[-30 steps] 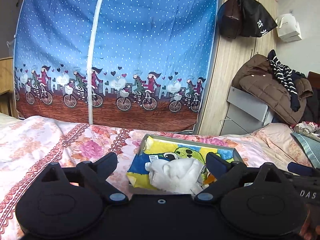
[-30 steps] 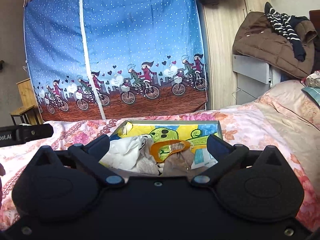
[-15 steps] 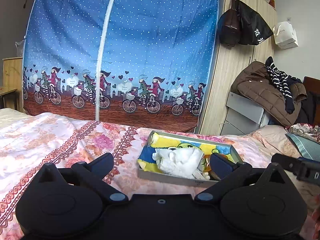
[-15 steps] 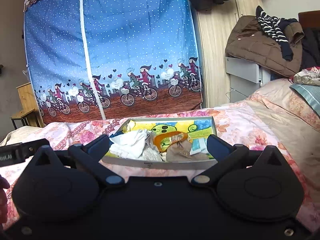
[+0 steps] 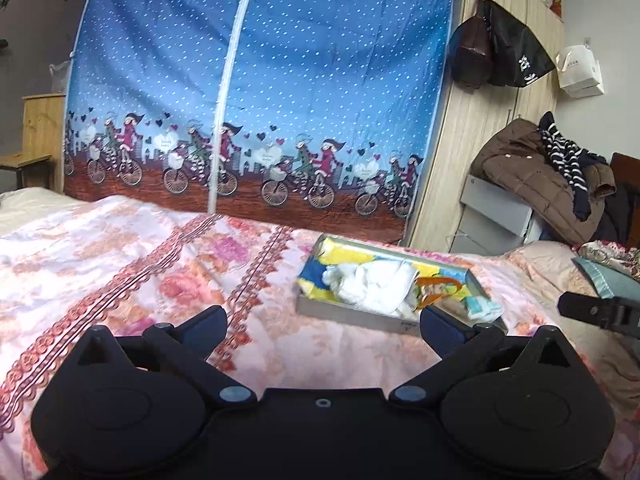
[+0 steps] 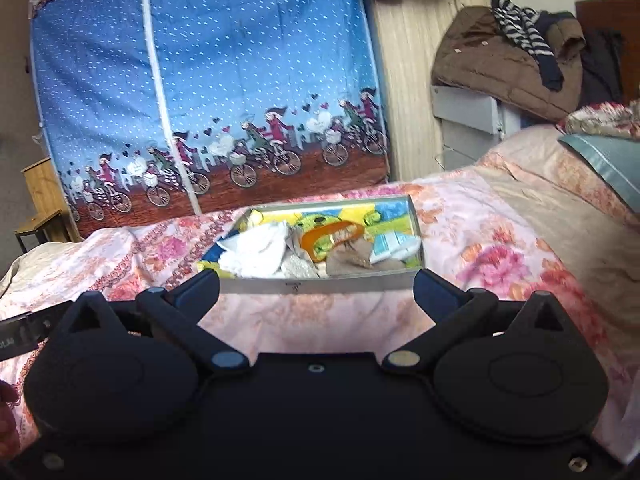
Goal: Organize soft objects
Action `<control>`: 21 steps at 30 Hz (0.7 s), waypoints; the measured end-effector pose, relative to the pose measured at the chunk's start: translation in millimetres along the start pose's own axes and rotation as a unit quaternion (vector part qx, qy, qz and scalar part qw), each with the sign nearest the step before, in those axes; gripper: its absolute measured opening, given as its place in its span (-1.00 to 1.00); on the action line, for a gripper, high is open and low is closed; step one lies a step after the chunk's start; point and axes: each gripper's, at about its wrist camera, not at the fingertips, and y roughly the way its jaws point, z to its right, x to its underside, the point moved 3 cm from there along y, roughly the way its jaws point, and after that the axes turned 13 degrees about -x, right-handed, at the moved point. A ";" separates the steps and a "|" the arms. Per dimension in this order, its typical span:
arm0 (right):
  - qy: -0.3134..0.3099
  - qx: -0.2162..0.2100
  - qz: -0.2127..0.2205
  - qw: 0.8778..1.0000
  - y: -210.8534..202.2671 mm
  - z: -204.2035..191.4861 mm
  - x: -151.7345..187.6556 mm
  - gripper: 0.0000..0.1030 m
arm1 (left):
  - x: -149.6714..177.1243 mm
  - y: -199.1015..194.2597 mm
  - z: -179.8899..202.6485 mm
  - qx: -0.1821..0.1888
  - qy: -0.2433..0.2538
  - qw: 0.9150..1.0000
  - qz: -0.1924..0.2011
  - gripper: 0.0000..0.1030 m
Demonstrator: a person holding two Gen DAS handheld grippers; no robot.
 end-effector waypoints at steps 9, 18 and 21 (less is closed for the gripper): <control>-0.017 0.042 -0.022 0.999 -5.3 -10.0 21.7 0.99 | 15.6 -13.7 -17.8 -0.012 -0.019 1.000 -0.005 0.99; -0.032 0.041 -0.033 0.998 -7.2 -19.0 32.5 0.99 | 24.4 -22.5 -12.3 -0.019 0.011 1.000 0.007 0.99; -0.029 0.042 -0.033 0.998 -9.4 -18.2 32.5 0.99 | 27.9 -23.6 -8.6 -0.018 0.025 0.999 0.013 0.99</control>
